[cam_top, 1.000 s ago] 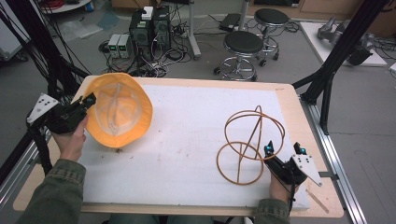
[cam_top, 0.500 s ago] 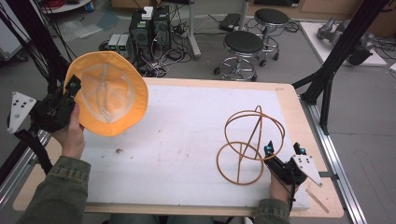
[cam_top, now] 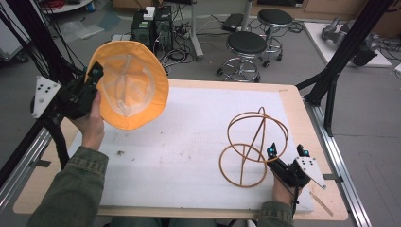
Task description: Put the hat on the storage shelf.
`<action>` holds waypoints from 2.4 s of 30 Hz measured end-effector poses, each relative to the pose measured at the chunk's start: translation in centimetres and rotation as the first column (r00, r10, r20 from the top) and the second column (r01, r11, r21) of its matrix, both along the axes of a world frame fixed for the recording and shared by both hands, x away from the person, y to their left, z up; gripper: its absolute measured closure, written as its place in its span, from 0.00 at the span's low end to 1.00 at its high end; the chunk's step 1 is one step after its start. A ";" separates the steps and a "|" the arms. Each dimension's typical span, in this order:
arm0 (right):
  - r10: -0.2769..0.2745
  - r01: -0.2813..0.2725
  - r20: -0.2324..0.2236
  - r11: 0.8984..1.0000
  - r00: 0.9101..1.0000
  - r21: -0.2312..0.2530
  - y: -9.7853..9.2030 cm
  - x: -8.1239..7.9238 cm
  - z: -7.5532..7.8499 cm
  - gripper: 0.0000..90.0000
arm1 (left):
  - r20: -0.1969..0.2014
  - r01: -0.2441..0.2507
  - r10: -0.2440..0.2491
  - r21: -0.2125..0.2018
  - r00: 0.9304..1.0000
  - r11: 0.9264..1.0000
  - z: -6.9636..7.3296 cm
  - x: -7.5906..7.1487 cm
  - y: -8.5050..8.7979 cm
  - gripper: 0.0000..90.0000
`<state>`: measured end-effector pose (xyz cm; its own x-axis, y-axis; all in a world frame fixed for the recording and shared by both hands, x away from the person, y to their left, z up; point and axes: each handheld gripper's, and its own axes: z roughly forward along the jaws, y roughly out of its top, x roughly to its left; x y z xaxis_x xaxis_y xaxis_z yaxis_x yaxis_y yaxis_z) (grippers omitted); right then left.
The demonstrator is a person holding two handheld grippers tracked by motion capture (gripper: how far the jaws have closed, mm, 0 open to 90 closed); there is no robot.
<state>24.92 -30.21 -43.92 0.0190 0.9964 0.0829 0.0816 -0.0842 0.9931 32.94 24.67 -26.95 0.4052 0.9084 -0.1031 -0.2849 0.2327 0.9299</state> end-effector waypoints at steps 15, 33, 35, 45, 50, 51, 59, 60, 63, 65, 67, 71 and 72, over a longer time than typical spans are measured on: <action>0.003 -0.003 0.004 1.000 1.000 0.002 0.0 0.0 0.0 0.10 | 0.019 0.086 -0.086 0.021 0.996 0.996 1.2 1.9 -5.3 0.97; 0.009 -0.010 0.009 0.999 1.000 0.045 0.3 0.1 0.1 0.10 | 0.026 0.212 -0.218 0.153 0.976 0.965 2.7 3.7 -17.1 0.97; 0.011 -0.012 0.016 0.999 1.000 0.043 0.4 0.1 0.1 0.10 | 0.024 0.229 -0.236 0.157 0.972 0.961 2.8 3.9 -18.4 0.97; 0.036 -0.036 0.002 0.999 0.999 0.021 0.7 0.1 0.0 0.10 | 0.040 0.294 -0.306 0.189 0.951 0.937 4.2 3.5 -22.6 0.97; 0.003 -0.004 0.026 0.999 1.000 0.043 0.1 -0.2 0.1 0.10 | 0.035 0.347 -0.362 0.208 0.932 0.914 4.2 2.4 -23.5 0.97; -0.004 0.003 0.026 0.999 1.000 0.044 0.0 -0.2 0.1 0.10 | 0.040 0.354 -0.370 0.211 0.928 0.911 4.1 2.2 -23.7 0.97; -0.042 0.039 0.033 0.996 0.999 0.085 -1.0 -0.4 0.1 0.10 | 0.047 0.440 -0.472 0.292 0.880 0.849 3.6 0.4 -26.1 0.97; -0.042 0.039 0.029 0.995 0.999 0.093 -1.0 -0.4 0.1 0.10 | 0.046 0.459 -0.495 0.308 0.868 0.833 3.5 0.0 -26.6 0.97; -0.046 0.043 0.034 0.995 0.998 0.089 -1.2 -0.4 0.1 0.10 | 0.045 0.507 -0.555 0.347 0.831 0.789 3.4 -1.2 -27.7 0.97; -0.049 0.046 0.036 0.994 0.998 0.098 -1.2 -0.4 0.1 0.10 | 0.043 0.537 -0.589 0.363 0.807 0.762 3.2 -2.1 -28.3 0.97; -0.051 0.047 0.039 0.994 0.998 0.100 -1.3 -0.4 0.1 0.10 | 0.030 0.574 -0.627 0.367 0.779 0.732 2.9 -3.1 -28.9 0.97; -0.054 0.050 0.044 0.994 0.998 0.098 -1.4 -0.5 0.1 0.10 | 0.005 0.638 -0.691 0.378 0.723 0.671 2.3 -4.9 -30.0 0.97; -0.056 0.051 0.046 0.993 0.997 0.104 -1.4 -0.5 0.1 0.10 | -0.009 0.654 -0.707 0.390 0.707 0.649 2.0 -5.3 -30.3 0.97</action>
